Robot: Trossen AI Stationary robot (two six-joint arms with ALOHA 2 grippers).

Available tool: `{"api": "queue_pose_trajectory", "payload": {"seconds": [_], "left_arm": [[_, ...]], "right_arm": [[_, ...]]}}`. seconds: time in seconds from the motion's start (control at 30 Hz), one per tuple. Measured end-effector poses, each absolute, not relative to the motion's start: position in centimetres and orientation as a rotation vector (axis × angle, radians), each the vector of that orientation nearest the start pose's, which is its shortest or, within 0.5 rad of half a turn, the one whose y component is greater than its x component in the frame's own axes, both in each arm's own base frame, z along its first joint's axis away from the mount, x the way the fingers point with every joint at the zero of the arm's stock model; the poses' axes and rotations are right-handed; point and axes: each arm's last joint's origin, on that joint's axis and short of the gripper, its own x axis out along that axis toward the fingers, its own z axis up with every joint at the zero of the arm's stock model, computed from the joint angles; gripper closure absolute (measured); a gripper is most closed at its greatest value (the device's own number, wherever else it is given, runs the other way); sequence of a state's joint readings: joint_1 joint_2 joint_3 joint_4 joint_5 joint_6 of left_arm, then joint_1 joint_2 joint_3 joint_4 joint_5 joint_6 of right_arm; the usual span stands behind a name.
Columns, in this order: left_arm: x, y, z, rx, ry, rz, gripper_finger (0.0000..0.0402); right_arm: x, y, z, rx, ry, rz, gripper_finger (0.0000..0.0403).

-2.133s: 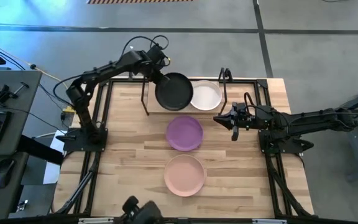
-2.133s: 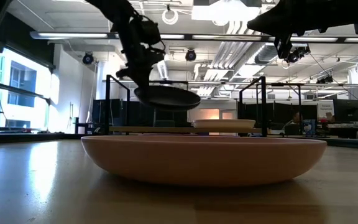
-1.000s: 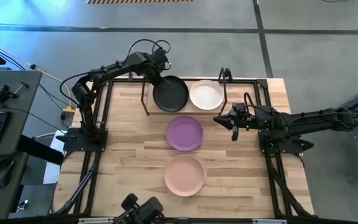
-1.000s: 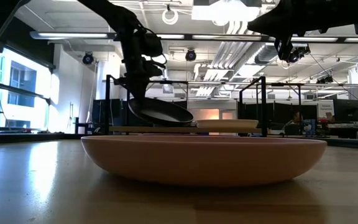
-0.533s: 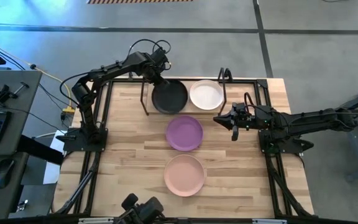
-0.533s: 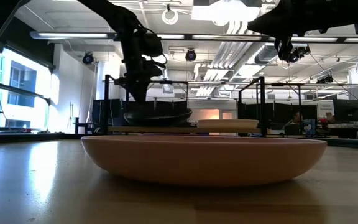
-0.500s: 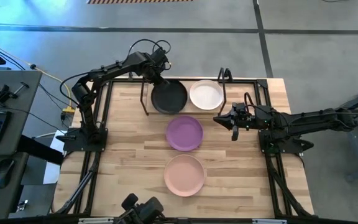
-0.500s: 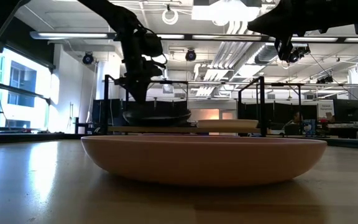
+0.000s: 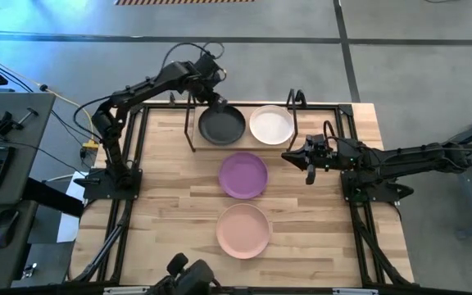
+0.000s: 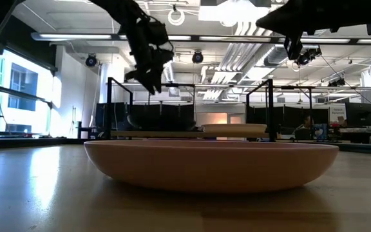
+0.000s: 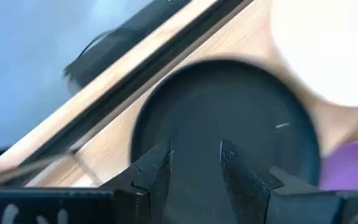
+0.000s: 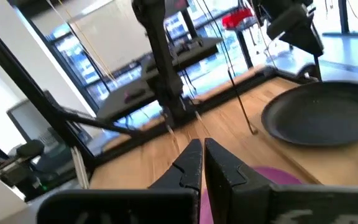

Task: Place and stack plates onto a shelf
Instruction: Adjust the white plate on the shelf

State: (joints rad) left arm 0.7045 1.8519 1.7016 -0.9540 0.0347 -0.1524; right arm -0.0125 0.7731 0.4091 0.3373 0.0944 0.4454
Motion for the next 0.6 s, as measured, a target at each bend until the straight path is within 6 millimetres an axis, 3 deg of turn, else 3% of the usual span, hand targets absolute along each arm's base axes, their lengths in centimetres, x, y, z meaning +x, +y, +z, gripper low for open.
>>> {"api": "queue_pose_trajectory", "payload": {"seconds": [0.17, 0.33, 0.43, 0.6], "left_arm": [[29.1, 23.1, 33.7, -0.463, 0.781, 0.608, 0.0294], [27.7, 18.3, 37.6, -0.283, 0.523, 0.509, 0.0372], [26.1, 15.2, 38.1, -0.252, 0.341, 0.457, 0.0393], [22.6, 10.7, 36.7, -0.297, 0.099, 0.375, 0.0400]], "right_arm": [[17.7, -0.6, 26.5, 0.445, -0.121, -0.123, 0.0403], [17.7, -2.0, 28.2, 0.507, -0.167, -0.375, 0.0403], [17.5, -3.4, 30.6, 0.490, -0.091, -0.496, 0.0403], [15.9, -6.6, 34.4, 0.452, 0.088, -0.824, 0.0403]]}}
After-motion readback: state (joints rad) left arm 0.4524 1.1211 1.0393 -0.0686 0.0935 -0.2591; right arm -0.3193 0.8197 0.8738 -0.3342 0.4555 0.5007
